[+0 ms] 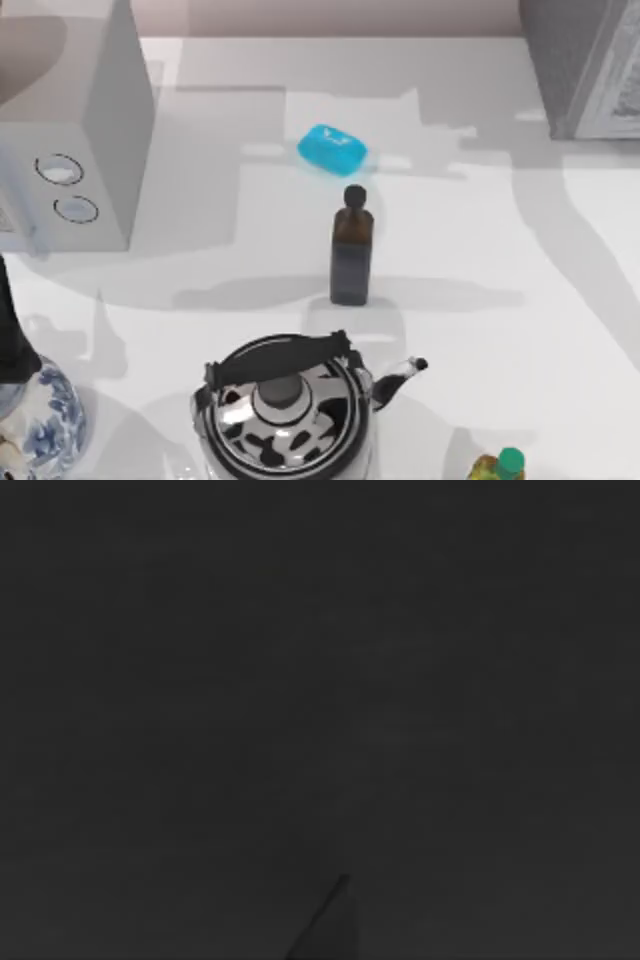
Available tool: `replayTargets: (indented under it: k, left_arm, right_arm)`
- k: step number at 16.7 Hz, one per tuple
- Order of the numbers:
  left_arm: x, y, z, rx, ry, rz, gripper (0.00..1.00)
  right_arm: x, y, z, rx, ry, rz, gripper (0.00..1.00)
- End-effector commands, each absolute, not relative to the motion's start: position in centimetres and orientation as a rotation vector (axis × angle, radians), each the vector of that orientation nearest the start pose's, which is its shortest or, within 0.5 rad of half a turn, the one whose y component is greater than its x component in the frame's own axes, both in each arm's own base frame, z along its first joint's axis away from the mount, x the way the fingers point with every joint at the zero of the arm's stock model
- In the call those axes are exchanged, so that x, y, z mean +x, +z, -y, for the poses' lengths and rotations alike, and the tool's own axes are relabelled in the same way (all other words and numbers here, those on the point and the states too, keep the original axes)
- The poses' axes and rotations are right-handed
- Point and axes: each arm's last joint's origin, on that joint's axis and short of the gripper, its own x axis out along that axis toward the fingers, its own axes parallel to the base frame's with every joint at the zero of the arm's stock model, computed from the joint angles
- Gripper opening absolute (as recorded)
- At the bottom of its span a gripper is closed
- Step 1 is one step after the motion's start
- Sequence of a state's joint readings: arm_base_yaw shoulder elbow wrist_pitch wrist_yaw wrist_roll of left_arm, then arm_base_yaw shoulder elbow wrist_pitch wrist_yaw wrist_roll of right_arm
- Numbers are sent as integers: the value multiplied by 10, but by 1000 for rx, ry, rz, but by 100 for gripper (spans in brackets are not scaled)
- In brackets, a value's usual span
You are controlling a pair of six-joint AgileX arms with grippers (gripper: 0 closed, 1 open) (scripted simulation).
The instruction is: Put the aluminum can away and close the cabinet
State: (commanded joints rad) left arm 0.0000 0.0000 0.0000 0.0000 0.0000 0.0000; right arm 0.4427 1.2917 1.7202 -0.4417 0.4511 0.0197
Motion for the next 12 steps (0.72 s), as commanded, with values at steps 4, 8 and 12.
replayTargets:
  k: [4, 8, 12]
  left_arm:
    - [106, 160, 1, 0, 0, 0, 100]
    - [106, 160, 1, 0, 0, 0, 100]
    - [106, 160, 1, 0, 0, 0, 100]
  right_arm:
    - [223, 513, -88, -10, -49, 3, 100]
    - [249, 513, -89, -12, -47, 0, 100]
    - [271, 513, -87, -10, -48, 4, 100]
